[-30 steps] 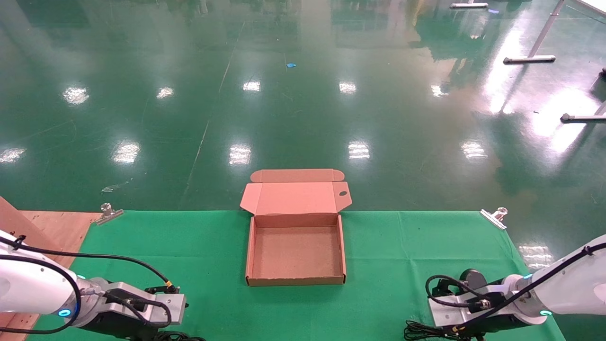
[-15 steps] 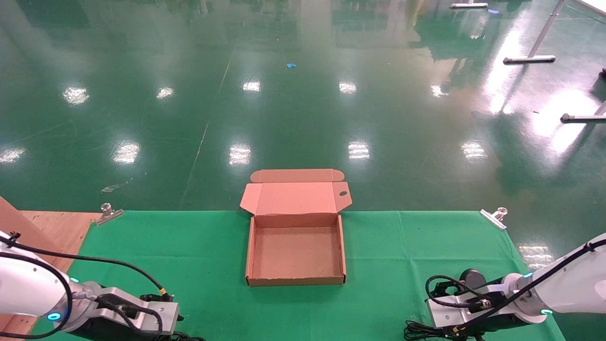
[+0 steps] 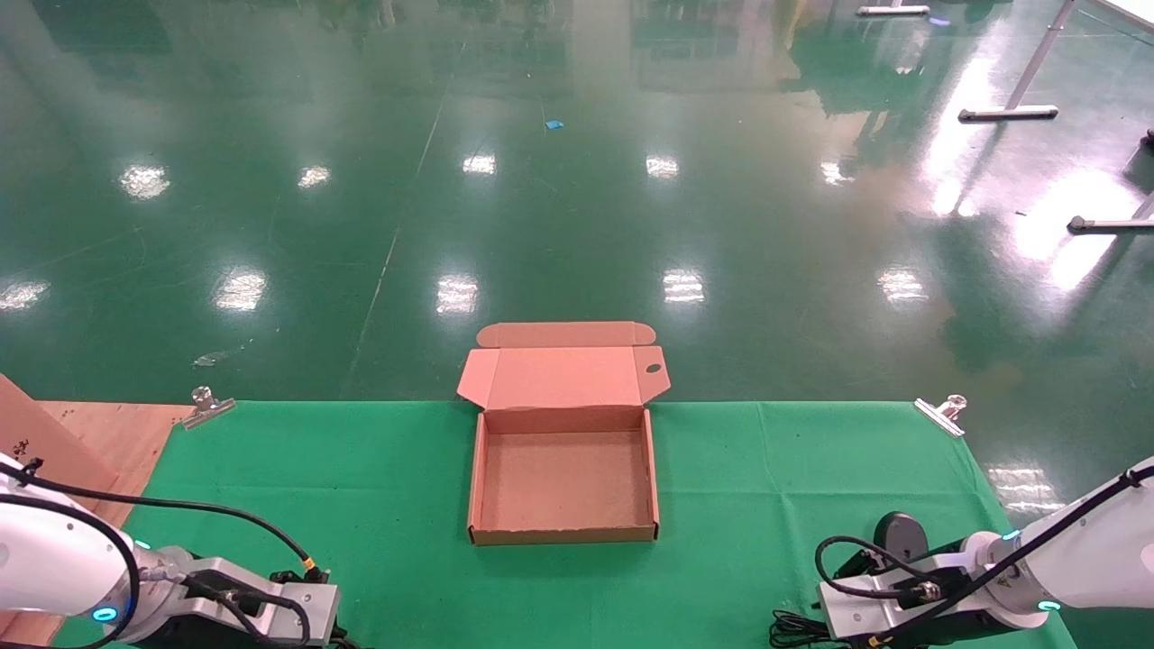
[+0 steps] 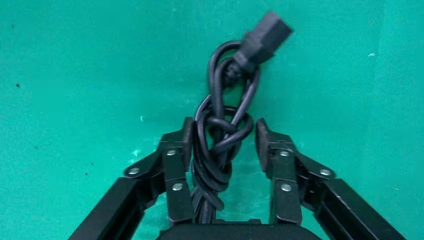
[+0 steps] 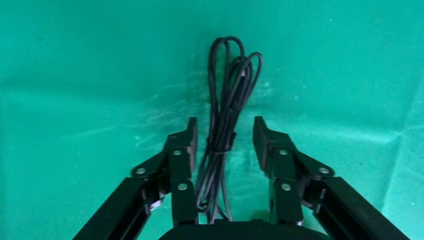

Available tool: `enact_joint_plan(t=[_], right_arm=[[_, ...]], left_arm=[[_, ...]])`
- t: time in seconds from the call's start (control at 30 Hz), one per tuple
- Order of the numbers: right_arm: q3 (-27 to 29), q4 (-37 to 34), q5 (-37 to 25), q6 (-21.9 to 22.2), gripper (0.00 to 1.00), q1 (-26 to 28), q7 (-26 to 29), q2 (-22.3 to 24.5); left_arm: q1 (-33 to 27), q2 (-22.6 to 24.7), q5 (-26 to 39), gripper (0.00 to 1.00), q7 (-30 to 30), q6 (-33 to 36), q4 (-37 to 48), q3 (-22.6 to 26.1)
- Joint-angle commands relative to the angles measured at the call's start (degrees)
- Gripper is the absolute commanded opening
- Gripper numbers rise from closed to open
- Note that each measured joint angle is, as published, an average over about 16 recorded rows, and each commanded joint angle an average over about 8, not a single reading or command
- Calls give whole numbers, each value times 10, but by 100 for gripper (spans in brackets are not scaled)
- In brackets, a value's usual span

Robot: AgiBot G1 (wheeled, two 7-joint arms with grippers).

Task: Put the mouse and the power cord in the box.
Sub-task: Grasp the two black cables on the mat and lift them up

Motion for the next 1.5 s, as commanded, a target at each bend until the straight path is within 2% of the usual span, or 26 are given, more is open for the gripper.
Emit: enact_joint_plan(t=[0.03,0.43,0.7,0.93,1.13,1.33,1.5], right_arm=[[0,-1,0,-1,0,-1,-2,0],[3,-7,4,-7,0,1,-4,0],[12,-5,17,-46,0,29,-7,18],[27,8,38,-107,0,93,-6,35],[38,27,55,-168,0,168,11,41],[47,50,70,-223,0,242,51,28],[48,83,79,-244,0,298,93,3]], left_arm=[[2,1,0,0,0,-4,1,0],[-1,-9,-8,0,3,-2,4,-6],[-29,-22,-6,0,7,45,2,-4],[-80,-27,-2,0,14,102,-12,-2],[-150,-12,-10,0,9,158,-38,-6],[-221,17,-44,0,-13,198,-57,-23],[-284,52,-67,0,-38,205,-76,-20]])
